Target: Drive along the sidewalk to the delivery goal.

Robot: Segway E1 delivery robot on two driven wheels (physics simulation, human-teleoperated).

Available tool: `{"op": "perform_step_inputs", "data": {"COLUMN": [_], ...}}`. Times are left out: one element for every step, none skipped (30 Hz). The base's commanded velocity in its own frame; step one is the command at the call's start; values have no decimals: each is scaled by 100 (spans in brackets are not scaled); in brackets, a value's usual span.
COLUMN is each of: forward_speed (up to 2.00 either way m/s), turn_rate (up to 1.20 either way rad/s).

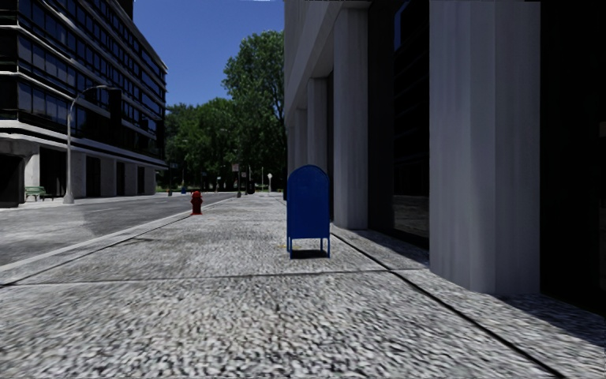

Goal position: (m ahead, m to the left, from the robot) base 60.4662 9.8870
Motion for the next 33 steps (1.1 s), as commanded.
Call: {"op": "perform_step_inputs", "data": {"forward_speed": [200,200,200,200,200,200,200,200,200,200,200,200,200,200,200,200,200,200,200,200,200,200,200,200,200,200,200,200,200,200,200,200,200], "turn_rate": [67,67,67,67,67,67,67,67,67,67,66,49,33,33,0,0,0,0,0,0,0,0,0,0,0,0,0,0,0,0,0,0,0]}}
